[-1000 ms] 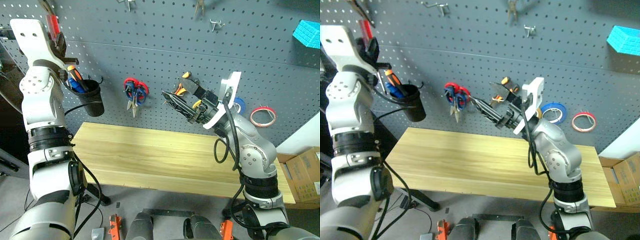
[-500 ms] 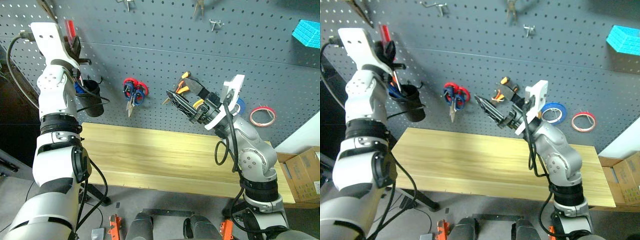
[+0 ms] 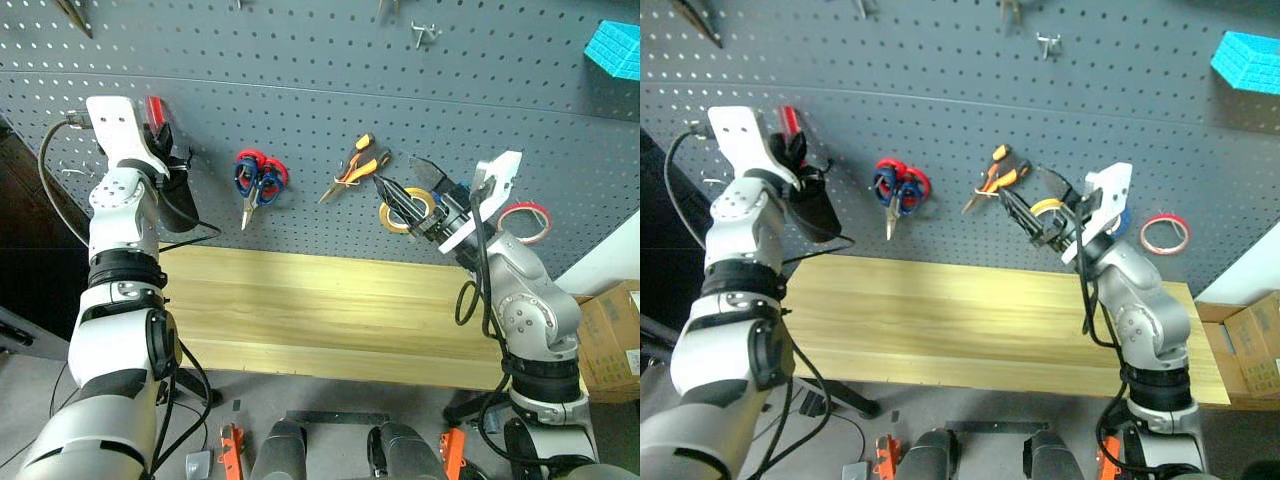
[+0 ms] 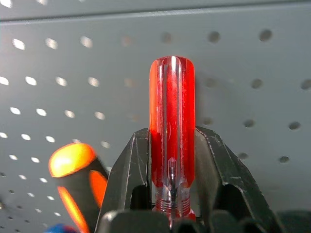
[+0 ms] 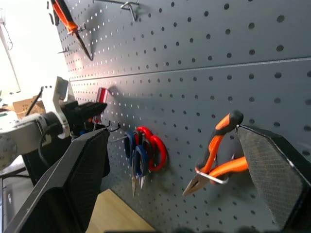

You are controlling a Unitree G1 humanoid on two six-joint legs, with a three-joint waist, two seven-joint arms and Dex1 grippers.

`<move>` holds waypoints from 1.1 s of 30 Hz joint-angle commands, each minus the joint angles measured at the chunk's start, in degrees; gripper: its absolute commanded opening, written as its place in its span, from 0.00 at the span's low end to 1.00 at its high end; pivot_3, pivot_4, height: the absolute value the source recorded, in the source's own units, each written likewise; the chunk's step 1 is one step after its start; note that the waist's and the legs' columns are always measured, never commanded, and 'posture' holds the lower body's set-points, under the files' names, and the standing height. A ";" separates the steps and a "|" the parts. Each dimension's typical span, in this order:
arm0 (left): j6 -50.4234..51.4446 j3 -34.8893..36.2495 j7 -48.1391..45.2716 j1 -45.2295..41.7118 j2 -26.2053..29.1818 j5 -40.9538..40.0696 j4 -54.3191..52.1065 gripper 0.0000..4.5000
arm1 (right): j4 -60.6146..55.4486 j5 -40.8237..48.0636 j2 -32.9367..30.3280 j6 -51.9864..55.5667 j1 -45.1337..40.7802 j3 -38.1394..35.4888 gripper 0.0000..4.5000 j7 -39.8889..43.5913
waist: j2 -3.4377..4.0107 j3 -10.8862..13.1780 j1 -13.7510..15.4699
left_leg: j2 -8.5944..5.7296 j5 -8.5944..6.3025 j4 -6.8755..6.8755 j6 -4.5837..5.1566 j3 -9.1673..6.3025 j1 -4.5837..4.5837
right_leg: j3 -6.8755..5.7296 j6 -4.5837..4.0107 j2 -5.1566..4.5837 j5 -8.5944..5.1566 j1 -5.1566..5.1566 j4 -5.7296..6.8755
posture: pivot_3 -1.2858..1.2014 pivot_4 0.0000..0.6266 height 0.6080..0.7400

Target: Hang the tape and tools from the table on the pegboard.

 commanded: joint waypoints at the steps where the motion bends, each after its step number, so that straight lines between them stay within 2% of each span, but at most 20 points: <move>1: -1.50 -0.06 -0.38 -1.99 -0.02 -0.55 -2.47 0.19 | -1.79 -0.22 0.45 -1.65 -0.97 0.35 1.00 0.50 | 0.01 0.00 -0.01 | 0.00 0.00 0.00 0.00 -0.01 -0.02 | -0.02 0.00 0.00 0.00 0.00 0.00 | 0.57 0.23 1.00; 11: -0.12 0.84 0.92 1.67 -0.52 -2.00 -7.05 0.96 | -3.72 -0.20 0.04 -0.64 0.27 0.74 1.00 0.43 | 0.02 0.01 -0.41 | -0.02 0.00 0.03 0.00 0.02 -0.01 | 0.01 0.01 -0.04 0.01 0.01 -0.03 | 0.57 0.22 1.00; 16: 3.84 1.14 3.11 3.66 -0.71 -2.32 -12.38 0.98 | -3.89 -0.20 -0.42 -0.44 0.53 0.68 1.00 0.58 | 0.01 0.01 -0.45 | -0.02 0.00 0.02 0.00 0.02 -0.02 | 0.02 0.02 -0.04 0.01 0.01 -0.04 | 0.57 0.21 1.00; 23: 18.32 1.13 5.61 11.49 -4.26 -6.06 -35.77 0.98 | -6.79 -0.10 -1.47 0.64 3.58 -0.12 1.00 -1.36 | -0.01 -0.01 -0.35 | -0.02 0.00 0.02 -0.01 0.01 -0.02 | 0.02 0.01 -0.05 0.01 0.03 -0.06 | 0.57 0.18 1.00; 33: 36.03 -3.67 7.37 14.93 -12.68 -11.46 -60.07 0.98 | -13.95 -9.77 -2.47 3.48 9.41 1.76 1.00 -12.74 | -0.05 -0.16 -0.47 | -0.04 0.00 0.05 -0.01 0.03 0.00 | 0.07 0.02 -0.06 0.01 0.04 -0.06 | 0.56 0.13 1.00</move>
